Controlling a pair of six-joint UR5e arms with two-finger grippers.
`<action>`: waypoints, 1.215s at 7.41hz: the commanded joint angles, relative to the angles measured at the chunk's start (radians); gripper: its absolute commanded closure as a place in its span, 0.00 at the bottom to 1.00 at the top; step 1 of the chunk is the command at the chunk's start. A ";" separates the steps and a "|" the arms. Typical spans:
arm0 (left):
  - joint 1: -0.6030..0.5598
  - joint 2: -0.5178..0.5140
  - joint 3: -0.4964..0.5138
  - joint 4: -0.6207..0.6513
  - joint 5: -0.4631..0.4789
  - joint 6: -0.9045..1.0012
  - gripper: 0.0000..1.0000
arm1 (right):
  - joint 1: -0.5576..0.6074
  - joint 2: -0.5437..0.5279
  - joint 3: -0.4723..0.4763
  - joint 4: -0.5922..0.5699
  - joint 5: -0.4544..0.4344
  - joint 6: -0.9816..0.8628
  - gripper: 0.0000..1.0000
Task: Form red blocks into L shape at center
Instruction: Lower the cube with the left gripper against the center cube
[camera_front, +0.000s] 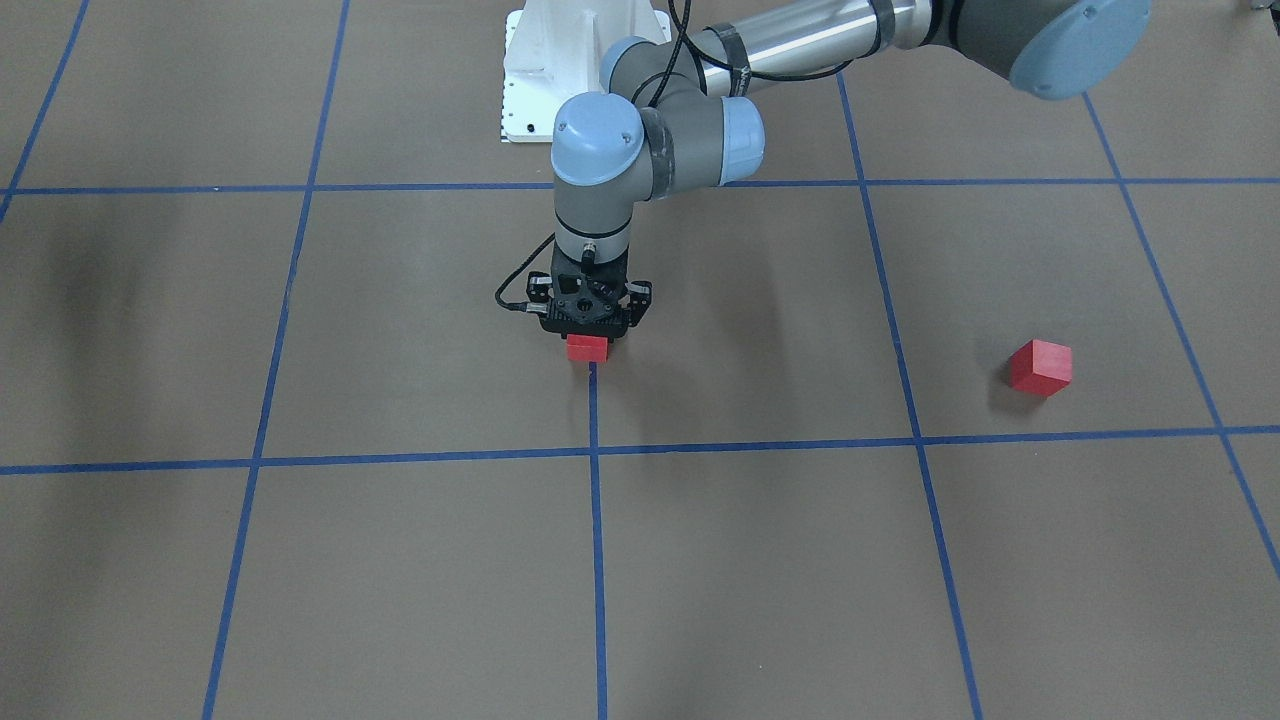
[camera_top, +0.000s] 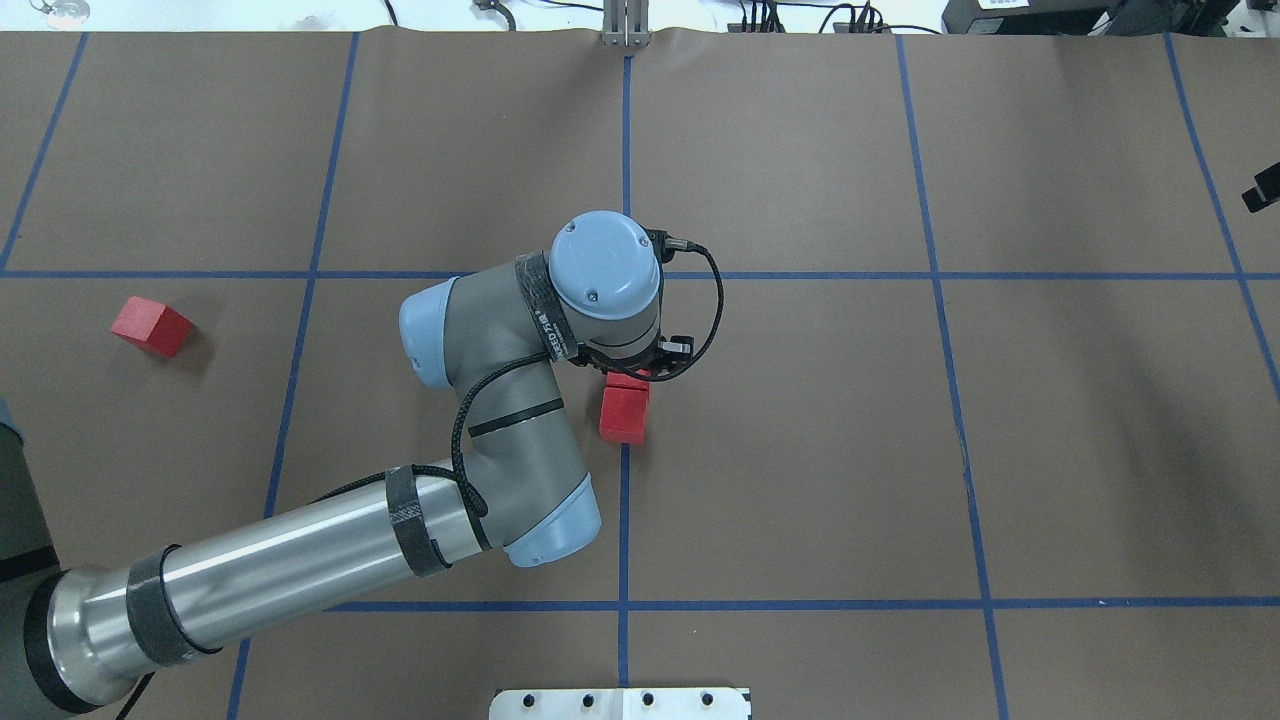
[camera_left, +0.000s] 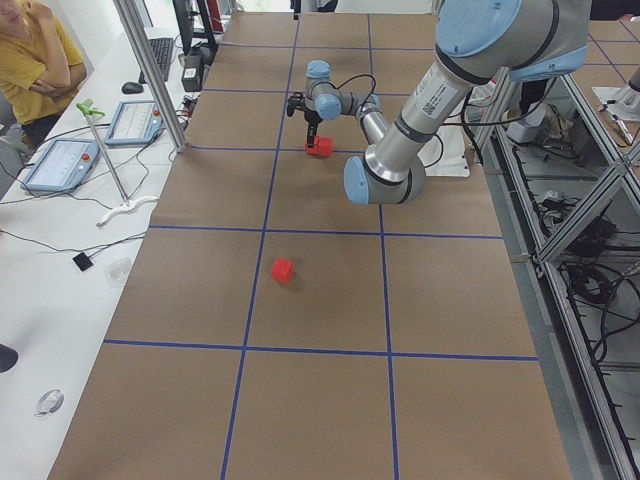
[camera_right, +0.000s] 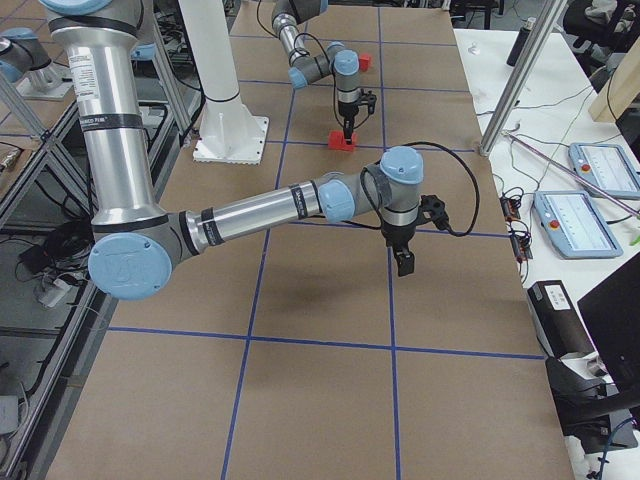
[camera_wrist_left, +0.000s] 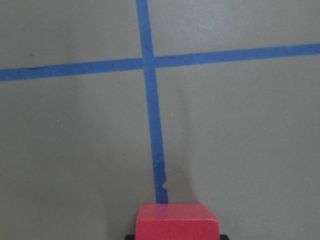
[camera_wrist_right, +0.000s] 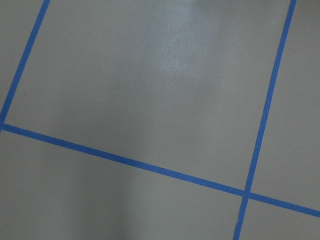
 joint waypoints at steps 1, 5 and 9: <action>0.001 0.000 0.001 -0.001 0.000 0.000 0.52 | 0.000 0.000 0.001 0.000 0.000 0.000 0.00; 0.001 0.000 0.001 -0.001 0.000 0.000 0.37 | 0.000 0.000 0.001 0.000 0.000 0.001 0.00; 0.001 0.000 0.001 -0.001 0.000 0.002 0.28 | 0.000 -0.001 0.001 0.000 0.000 0.001 0.00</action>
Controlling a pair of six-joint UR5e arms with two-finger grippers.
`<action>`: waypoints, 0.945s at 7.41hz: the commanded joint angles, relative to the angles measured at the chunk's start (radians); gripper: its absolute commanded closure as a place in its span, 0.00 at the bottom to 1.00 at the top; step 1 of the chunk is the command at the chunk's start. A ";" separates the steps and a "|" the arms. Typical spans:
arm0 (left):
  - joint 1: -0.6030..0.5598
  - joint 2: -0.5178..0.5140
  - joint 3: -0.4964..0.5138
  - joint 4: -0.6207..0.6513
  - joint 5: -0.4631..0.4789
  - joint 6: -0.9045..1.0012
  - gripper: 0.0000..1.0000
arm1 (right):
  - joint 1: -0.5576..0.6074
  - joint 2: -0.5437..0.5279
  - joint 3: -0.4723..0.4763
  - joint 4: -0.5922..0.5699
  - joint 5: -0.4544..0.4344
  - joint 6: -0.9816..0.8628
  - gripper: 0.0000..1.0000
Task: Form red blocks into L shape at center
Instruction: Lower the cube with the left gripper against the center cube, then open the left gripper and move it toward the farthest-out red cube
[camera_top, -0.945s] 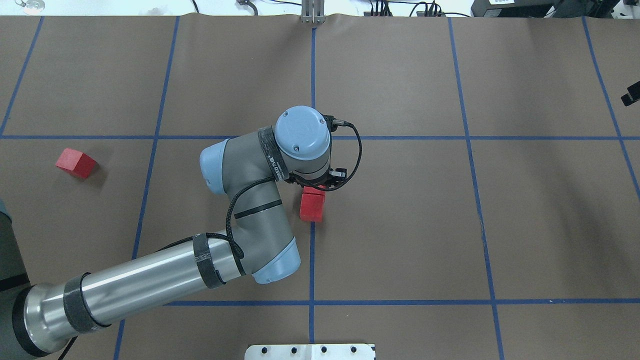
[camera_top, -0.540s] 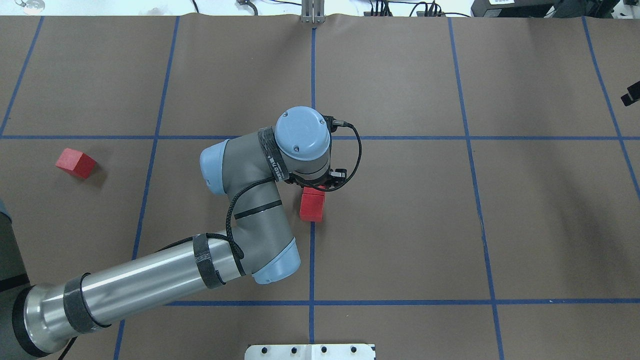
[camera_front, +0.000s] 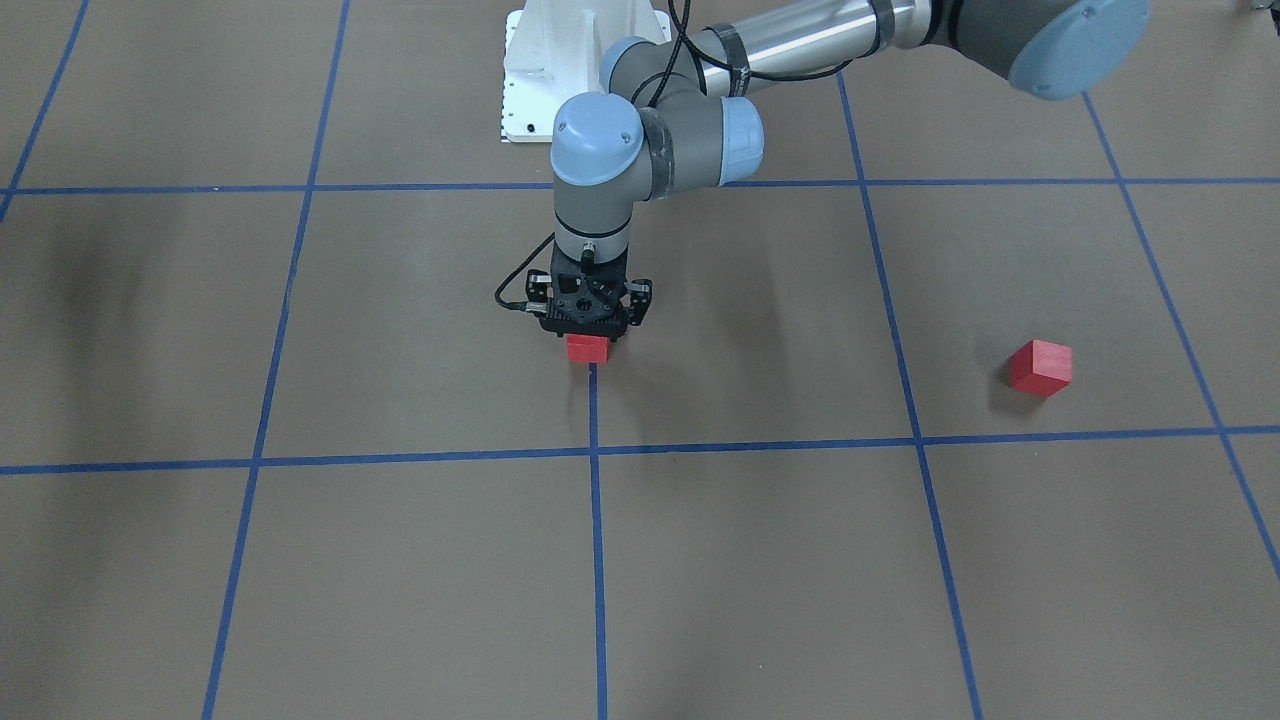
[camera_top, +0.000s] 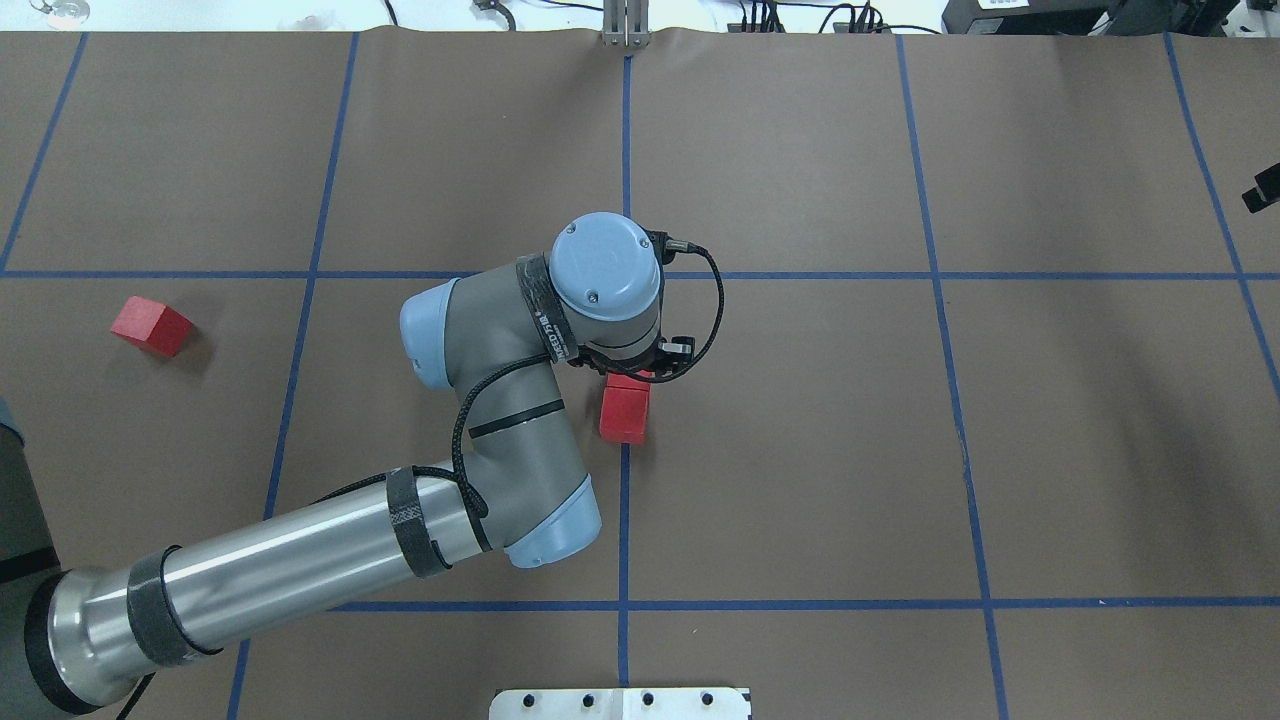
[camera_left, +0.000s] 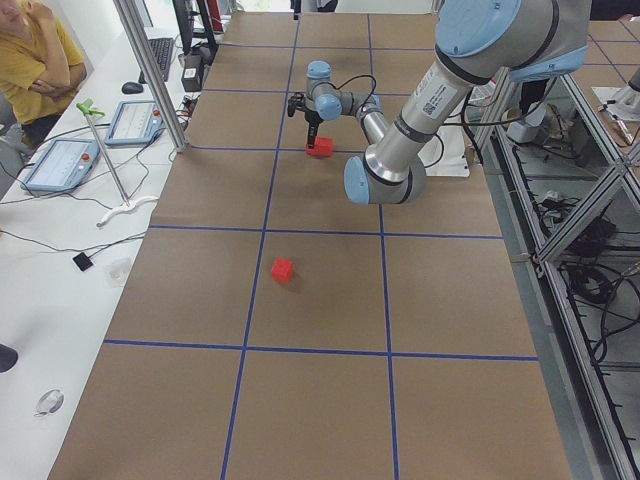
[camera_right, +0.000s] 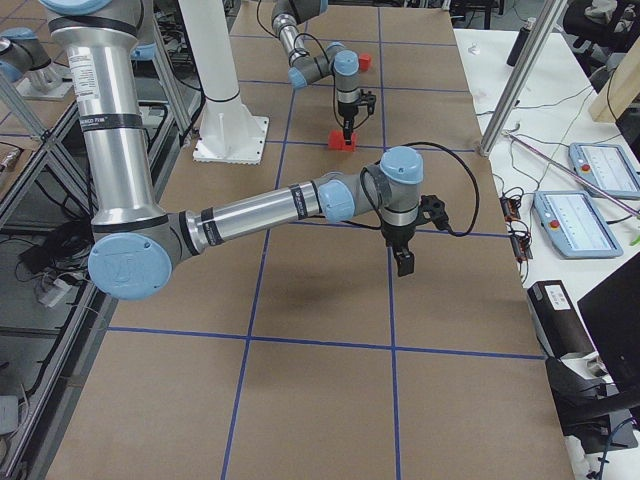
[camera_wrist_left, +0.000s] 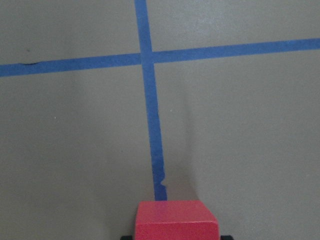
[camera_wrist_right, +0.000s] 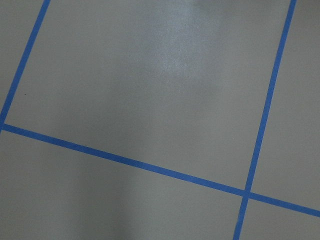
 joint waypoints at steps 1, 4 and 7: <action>0.000 0.000 0.000 0.000 0.000 0.005 0.05 | 0.000 0.000 0.000 0.000 0.000 0.000 0.00; -0.035 -0.002 -0.041 0.012 -0.008 0.012 0.00 | 0.000 0.000 0.000 0.000 0.000 0.000 0.00; -0.104 0.093 -0.145 0.040 -0.018 0.228 0.00 | 0.000 0.001 0.000 0.000 0.000 0.000 0.00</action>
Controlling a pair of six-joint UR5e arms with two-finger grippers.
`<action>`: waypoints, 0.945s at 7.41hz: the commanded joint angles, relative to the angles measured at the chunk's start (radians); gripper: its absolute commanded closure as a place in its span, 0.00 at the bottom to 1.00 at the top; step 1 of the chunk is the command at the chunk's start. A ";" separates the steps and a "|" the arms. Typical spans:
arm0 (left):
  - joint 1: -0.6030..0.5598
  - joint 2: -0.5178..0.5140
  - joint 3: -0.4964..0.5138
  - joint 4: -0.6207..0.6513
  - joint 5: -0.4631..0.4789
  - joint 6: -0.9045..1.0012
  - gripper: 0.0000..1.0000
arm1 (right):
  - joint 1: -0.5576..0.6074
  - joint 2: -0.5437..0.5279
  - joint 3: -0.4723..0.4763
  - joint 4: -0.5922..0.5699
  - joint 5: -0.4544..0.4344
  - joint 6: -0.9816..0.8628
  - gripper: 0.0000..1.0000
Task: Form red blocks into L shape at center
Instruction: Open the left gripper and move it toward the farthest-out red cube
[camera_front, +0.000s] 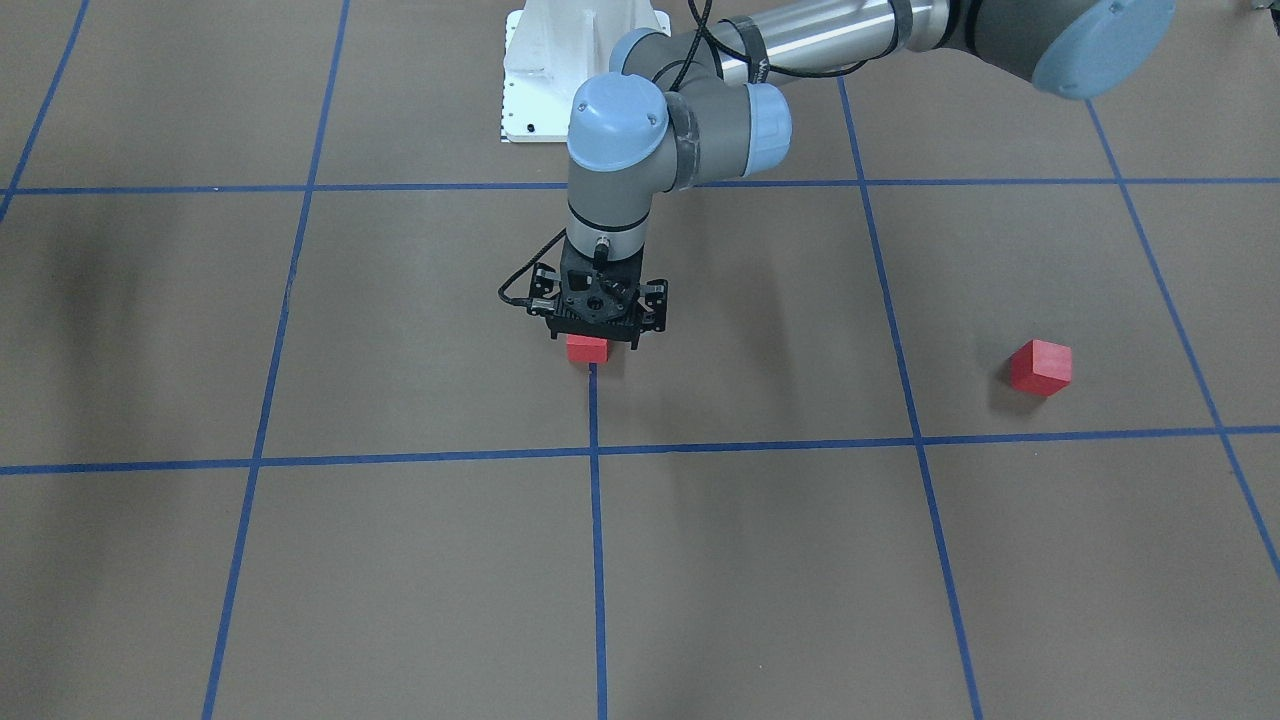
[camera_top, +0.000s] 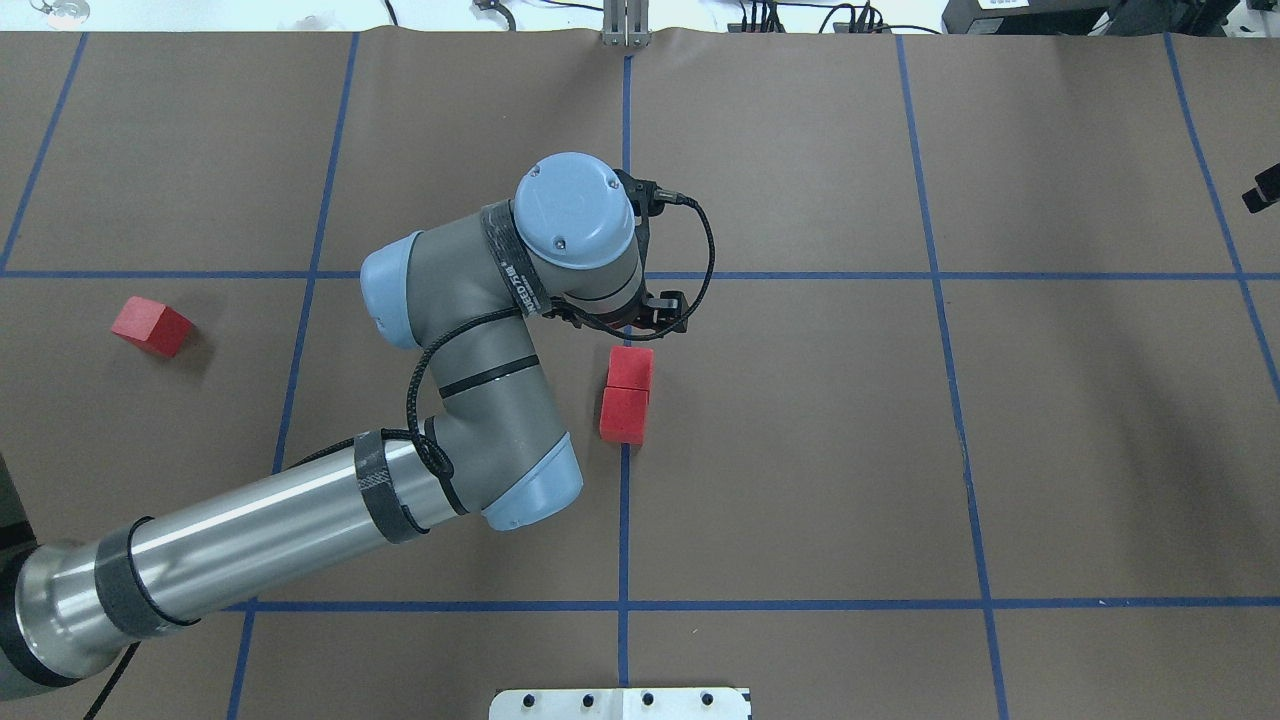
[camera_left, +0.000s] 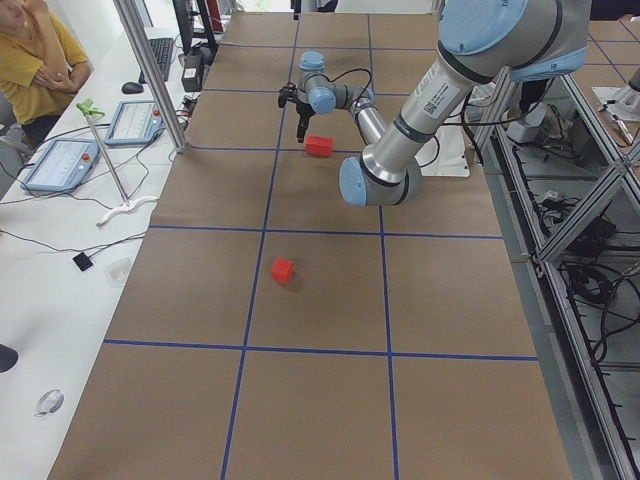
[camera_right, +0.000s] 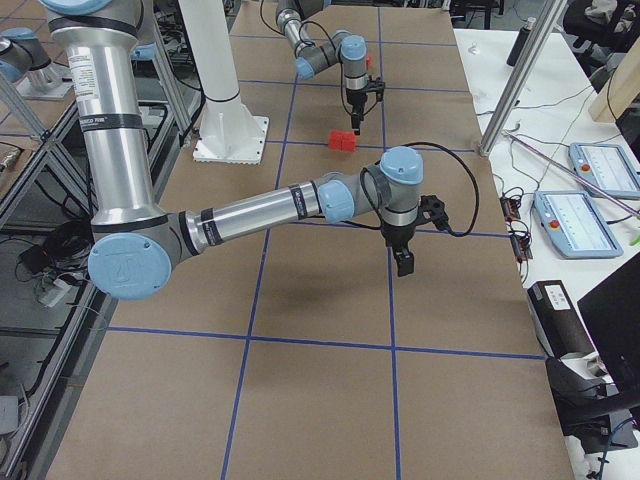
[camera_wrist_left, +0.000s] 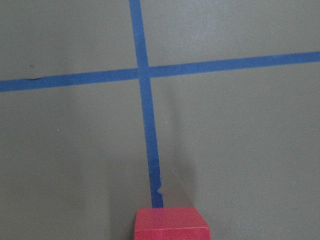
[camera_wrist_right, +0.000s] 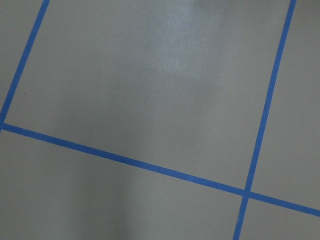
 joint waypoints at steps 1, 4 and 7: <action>-0.086 0.148 -0.114 0.007 -0.064 0.197 0.00 | 0.000 0.001 0.000 0.000 0.000 0.000 0.00; -0.238 0.421 -0.247 -0.019 -0.147 0.510 0.00 | -0.002 0.003 0.000 0.000 0.000 0.002 0.00; -0.410 0.625 -0.237 -0.195 -0.274 0.852 0.00 | 0.000 0.003 0.002 0.000 0.001 0.006 0.00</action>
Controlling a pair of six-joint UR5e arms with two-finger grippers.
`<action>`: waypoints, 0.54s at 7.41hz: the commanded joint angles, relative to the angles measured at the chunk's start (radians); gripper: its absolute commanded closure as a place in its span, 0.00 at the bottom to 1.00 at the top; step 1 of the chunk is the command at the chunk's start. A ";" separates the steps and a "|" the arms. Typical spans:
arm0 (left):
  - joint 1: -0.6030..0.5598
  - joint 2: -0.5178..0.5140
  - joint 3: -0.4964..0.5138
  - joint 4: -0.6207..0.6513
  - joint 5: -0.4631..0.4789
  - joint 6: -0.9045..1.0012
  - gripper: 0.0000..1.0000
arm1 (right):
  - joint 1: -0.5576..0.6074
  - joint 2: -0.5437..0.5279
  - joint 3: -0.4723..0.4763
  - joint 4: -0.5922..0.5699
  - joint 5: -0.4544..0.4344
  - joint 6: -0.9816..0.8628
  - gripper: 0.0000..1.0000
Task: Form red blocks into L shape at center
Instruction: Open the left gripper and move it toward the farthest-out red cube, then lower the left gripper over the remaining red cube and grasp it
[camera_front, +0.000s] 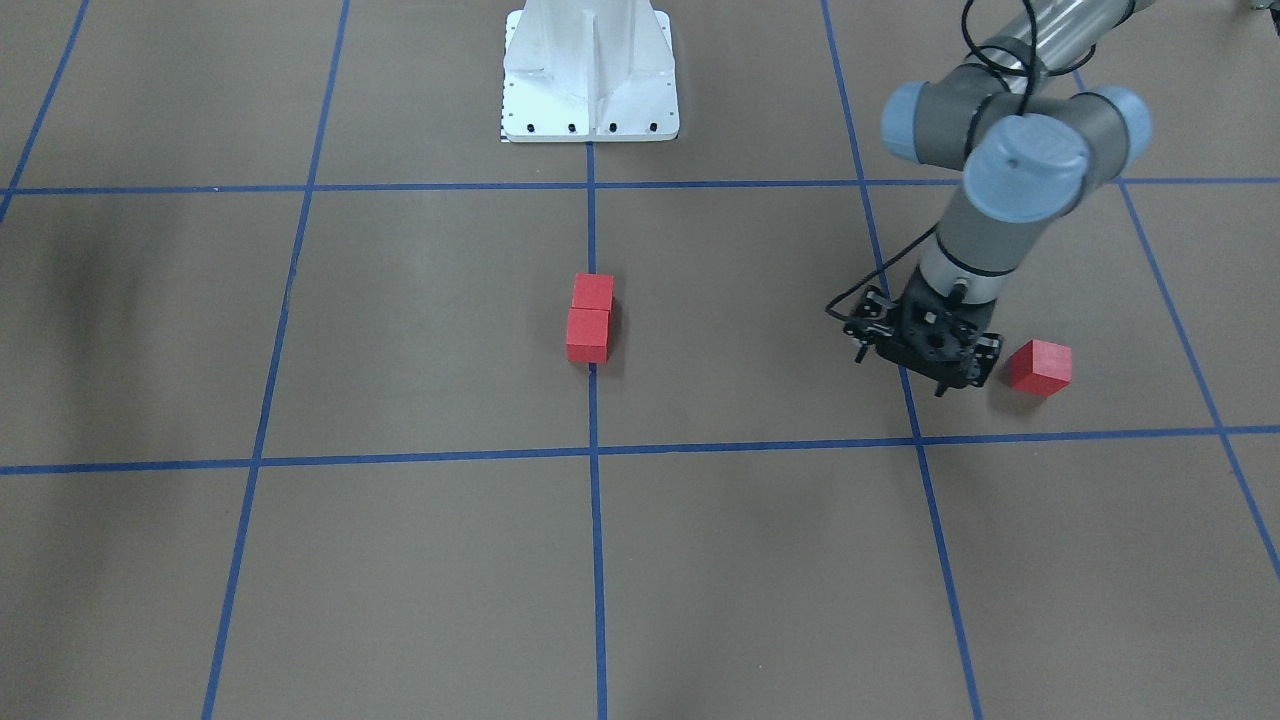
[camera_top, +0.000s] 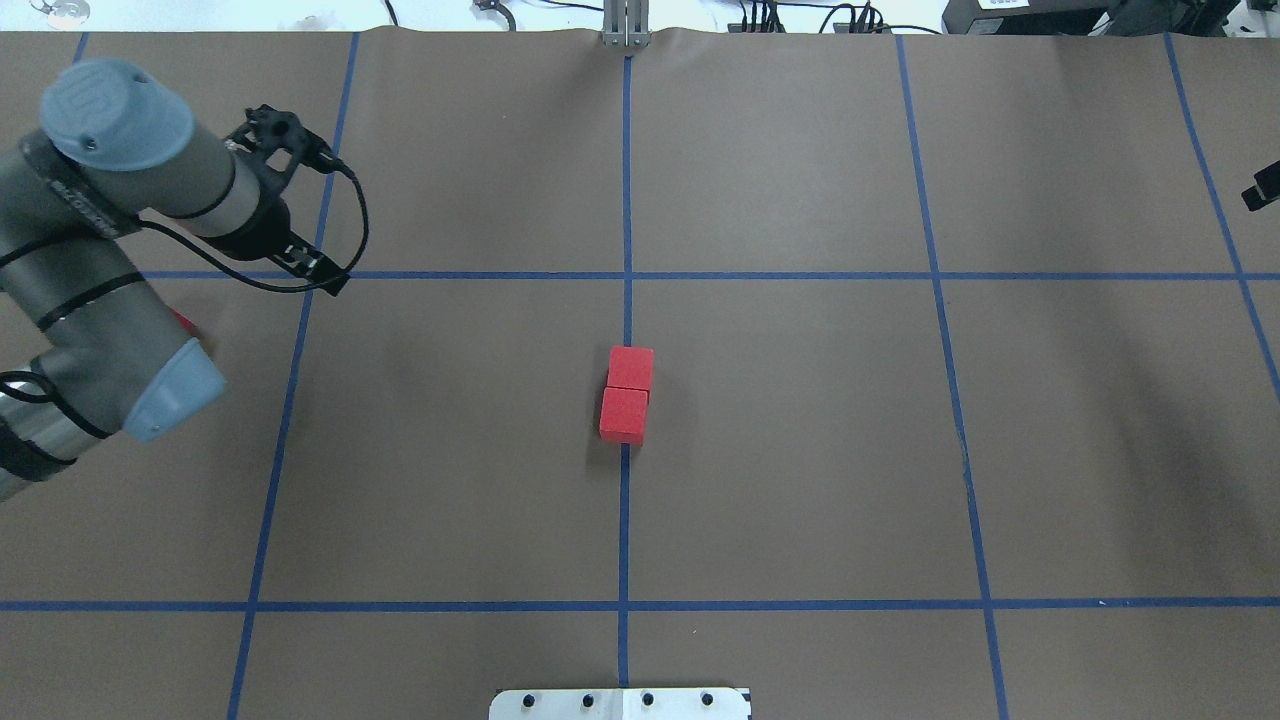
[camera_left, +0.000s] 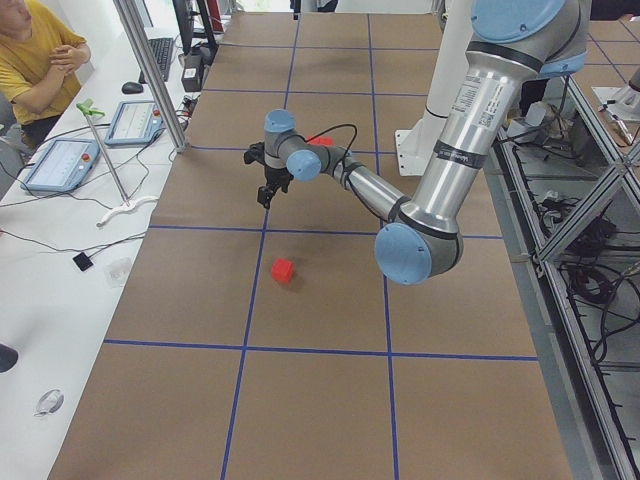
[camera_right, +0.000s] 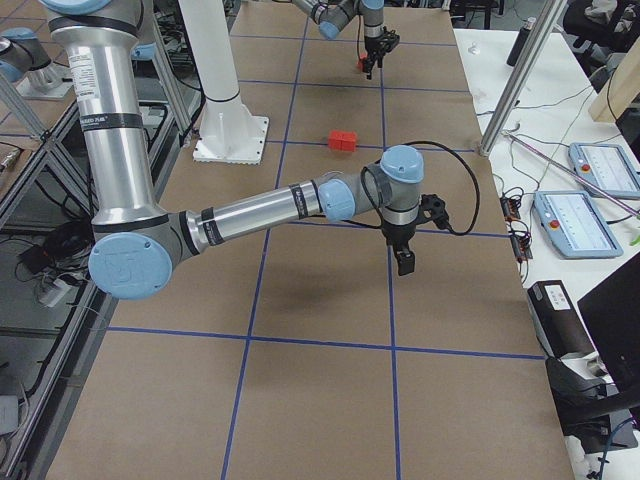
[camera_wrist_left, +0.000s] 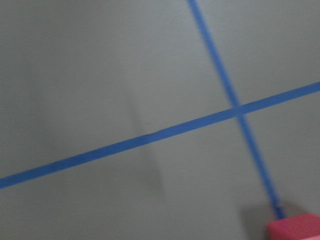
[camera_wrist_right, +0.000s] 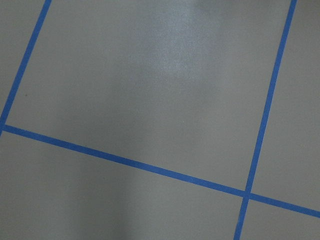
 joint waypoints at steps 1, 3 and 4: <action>-0.113 0.125 0.005 -0.094 -0.090 0.245 0.00 | 0.000 0.000 0.001 0.000 0.001 0.002 0.00; -0.168 0.170 0.009 -0.095 -0.096 0.503 0.00 | 0.000 0.000 0.001 0.000 0.001 0.002 0.00; -0.188 0.193 0.011 -0.099 -0.098 0.666 0.00 | 0.000 0.000 0.001 0.000 0.001 0.002 0.00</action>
